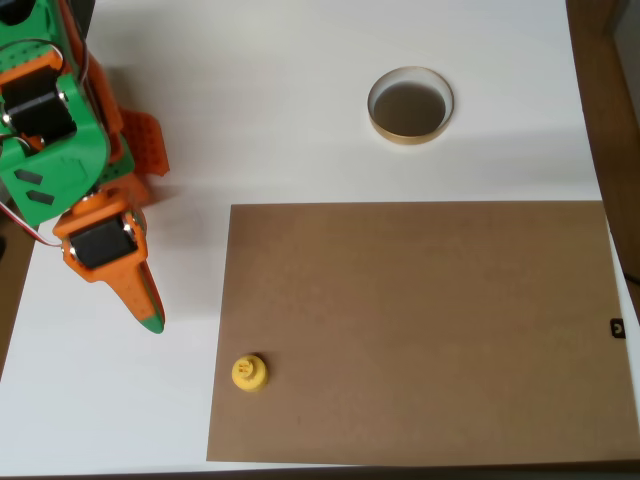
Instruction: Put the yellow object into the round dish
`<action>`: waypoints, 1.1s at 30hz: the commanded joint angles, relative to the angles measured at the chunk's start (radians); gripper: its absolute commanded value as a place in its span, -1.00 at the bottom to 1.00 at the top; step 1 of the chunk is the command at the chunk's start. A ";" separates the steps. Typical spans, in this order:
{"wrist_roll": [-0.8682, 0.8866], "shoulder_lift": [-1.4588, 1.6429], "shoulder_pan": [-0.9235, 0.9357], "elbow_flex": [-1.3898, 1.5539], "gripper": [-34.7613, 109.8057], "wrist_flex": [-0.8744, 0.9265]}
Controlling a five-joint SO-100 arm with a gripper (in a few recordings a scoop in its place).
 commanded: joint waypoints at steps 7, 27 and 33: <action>-0.002 0.032 0.017 -0.003 -0.52 0.008; -0.034 0.034 0.014 -0.103 -0.20 -0.012; -0.052 -0.002 -0.077 -0.210 -0.11 -0.009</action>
